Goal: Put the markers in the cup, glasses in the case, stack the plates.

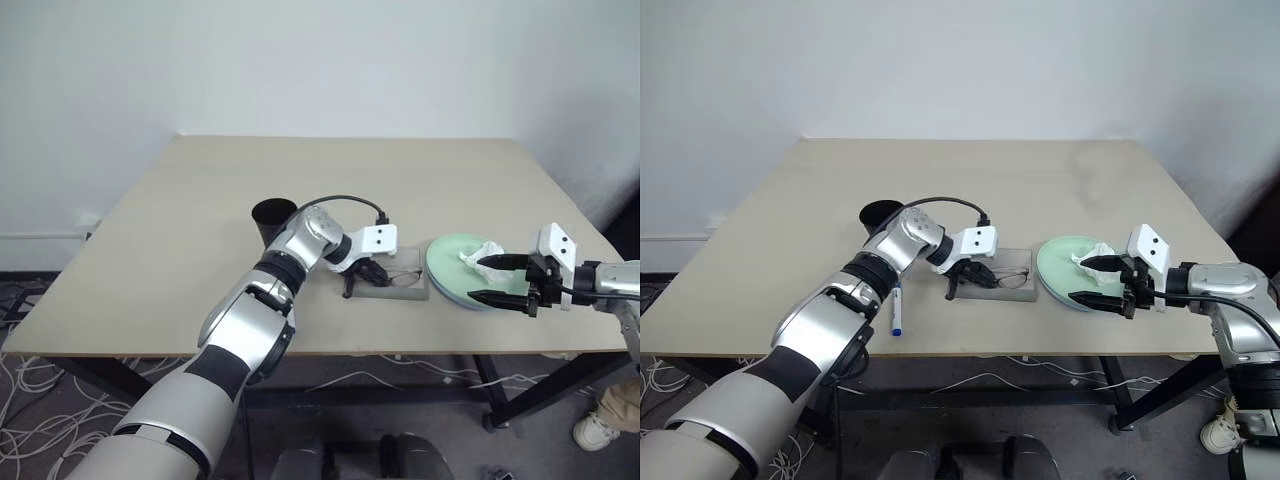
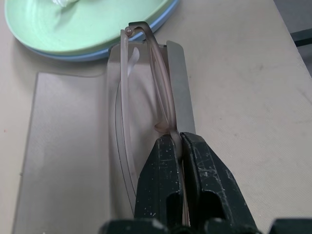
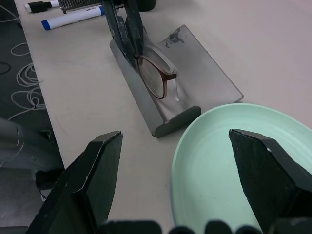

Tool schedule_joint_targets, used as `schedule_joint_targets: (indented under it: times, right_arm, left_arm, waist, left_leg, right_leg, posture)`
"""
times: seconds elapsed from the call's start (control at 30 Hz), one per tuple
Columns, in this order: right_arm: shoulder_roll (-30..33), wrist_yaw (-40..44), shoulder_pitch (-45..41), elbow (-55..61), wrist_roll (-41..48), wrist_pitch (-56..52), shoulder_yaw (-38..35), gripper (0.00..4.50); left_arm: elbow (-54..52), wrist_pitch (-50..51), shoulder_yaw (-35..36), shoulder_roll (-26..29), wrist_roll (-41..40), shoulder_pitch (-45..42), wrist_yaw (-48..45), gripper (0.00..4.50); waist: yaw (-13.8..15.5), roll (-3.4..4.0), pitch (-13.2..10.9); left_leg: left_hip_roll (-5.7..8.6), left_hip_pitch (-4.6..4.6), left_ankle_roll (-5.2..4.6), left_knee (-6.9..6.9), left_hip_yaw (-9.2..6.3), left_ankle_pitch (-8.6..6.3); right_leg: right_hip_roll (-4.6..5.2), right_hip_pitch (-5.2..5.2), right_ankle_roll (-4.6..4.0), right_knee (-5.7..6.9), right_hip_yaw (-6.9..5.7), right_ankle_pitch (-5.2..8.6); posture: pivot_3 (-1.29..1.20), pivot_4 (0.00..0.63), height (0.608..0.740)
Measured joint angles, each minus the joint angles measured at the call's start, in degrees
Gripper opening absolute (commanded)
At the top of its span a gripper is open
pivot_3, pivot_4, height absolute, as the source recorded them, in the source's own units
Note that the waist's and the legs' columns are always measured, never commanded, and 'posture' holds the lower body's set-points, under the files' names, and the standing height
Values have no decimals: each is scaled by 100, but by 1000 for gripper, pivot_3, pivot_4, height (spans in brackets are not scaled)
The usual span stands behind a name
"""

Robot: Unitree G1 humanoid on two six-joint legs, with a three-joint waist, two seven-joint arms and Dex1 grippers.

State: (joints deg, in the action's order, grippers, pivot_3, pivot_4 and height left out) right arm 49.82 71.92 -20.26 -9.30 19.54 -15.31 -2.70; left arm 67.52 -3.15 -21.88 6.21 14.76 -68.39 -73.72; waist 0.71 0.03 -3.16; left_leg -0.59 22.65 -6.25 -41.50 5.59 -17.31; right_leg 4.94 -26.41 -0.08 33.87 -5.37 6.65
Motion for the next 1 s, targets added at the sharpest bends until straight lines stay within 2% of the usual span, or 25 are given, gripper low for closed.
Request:
schedule_joint_targets:
  times: [0.3,0.63,0.77,1.0]
  right_arm:
    - [-1,-9,7,2,0,1,0,3789]
    - [-2,-52,7,2,-1,1,0,3789]
    - [-6,-55,7,3,-1,2,1,3789]
    - [-6,-56,7,5,-1,2,2,3789]
  left_arm:
    - [25,-11,-26,58,56,-1,-179,129]
    - [213,-401,-34,19,159,0,372,129]
    - [255,-601,-30,-2,211,4,582,1325]
    - [279,-768,0,-21,231,4,828,3730]
  waist:
    - [1,0,0]
    - [3,0,0]
    - [4,0,0]
    - [4,0,0]
  left_leg:
    - [0,3,-1,-5,0,-1]
    - [-1,3,-1,-9,-1,-1]
    - [-1,4,-1,-12,-1,-1]
    - [0,6,-2,-12,-1,-3]
  right_leg:
    - [1,-1,0,0,0,0]
    - [1,0,0,2,0,-1]
    - [2,1,2,2,0,-2]
    - [2,0,2,1,0,-2]
  posture:
    - [0,0,740]
    - [0,0,740]
    - [0,0,740]
    - [0,0,740]
